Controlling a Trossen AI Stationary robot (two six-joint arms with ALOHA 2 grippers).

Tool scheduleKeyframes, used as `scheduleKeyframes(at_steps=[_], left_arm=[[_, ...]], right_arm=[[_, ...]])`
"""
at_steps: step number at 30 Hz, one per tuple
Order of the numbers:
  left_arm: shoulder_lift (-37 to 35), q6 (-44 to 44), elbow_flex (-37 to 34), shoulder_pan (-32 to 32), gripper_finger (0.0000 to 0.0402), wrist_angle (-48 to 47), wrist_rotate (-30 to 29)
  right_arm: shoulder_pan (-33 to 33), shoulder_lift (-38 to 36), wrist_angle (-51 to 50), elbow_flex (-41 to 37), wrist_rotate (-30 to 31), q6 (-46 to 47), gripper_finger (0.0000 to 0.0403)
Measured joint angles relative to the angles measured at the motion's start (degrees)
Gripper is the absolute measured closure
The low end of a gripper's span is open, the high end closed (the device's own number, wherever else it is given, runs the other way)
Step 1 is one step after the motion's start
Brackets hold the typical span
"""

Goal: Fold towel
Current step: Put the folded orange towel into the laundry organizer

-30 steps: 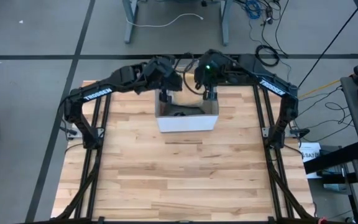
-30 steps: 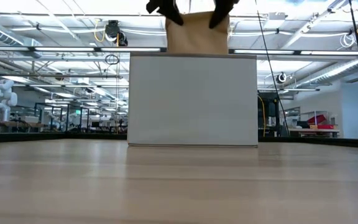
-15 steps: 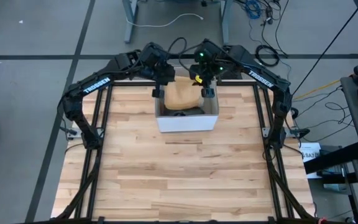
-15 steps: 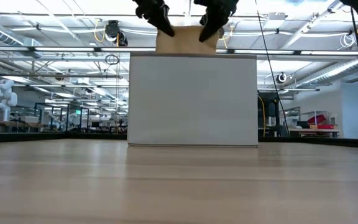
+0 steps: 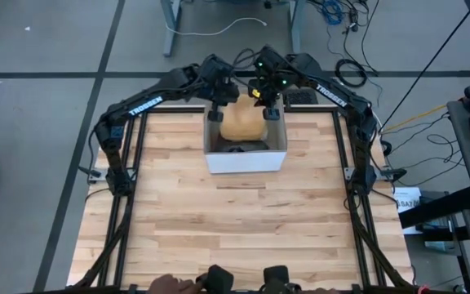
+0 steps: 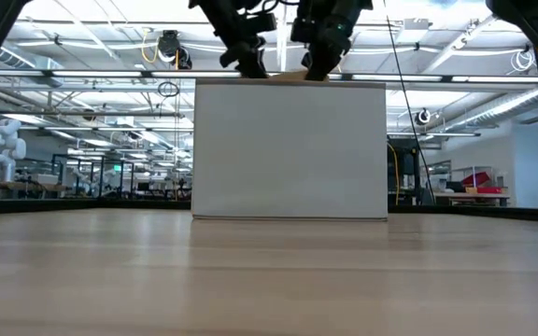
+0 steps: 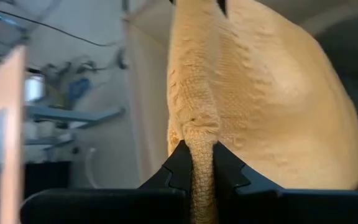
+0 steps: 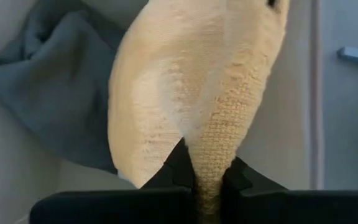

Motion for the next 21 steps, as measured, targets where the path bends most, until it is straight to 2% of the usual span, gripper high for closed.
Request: scheduleKeyframes(at_steps=[3,7,11,17,21], left_arm=[[0.0,0.7,0.0,0.1,0.0376,2.7,-0.6],[0.0,-0.1,0.0,0.2,0.0376,1.6,0.3],[0.6,-2.9,0.0,0.3,0.0376,-3.1,7.7],[2.2,-5.7,-4.7,-1.2,0.0363,-6.0,15.2],[2.3,-6.7,-11.3,-3.3,0.0340,-5.1,22.6]], right_arm=[[-1.2,-0.3,0.3,0.0,0.1,-0.2,0.0390],[-2.1,-0.4,-0.5,0.0,-0.7,-0.6,0.0390],[-2.1,0.5,-2.2,-0.9,-4.4,-1.3,0.0390],[-1.5,0.7,-3.3,-10.6,-12.1,0.5,0.0389],[-0.5,0.7,-4.6,-19.7,-23.1,0.6,0.0371]])
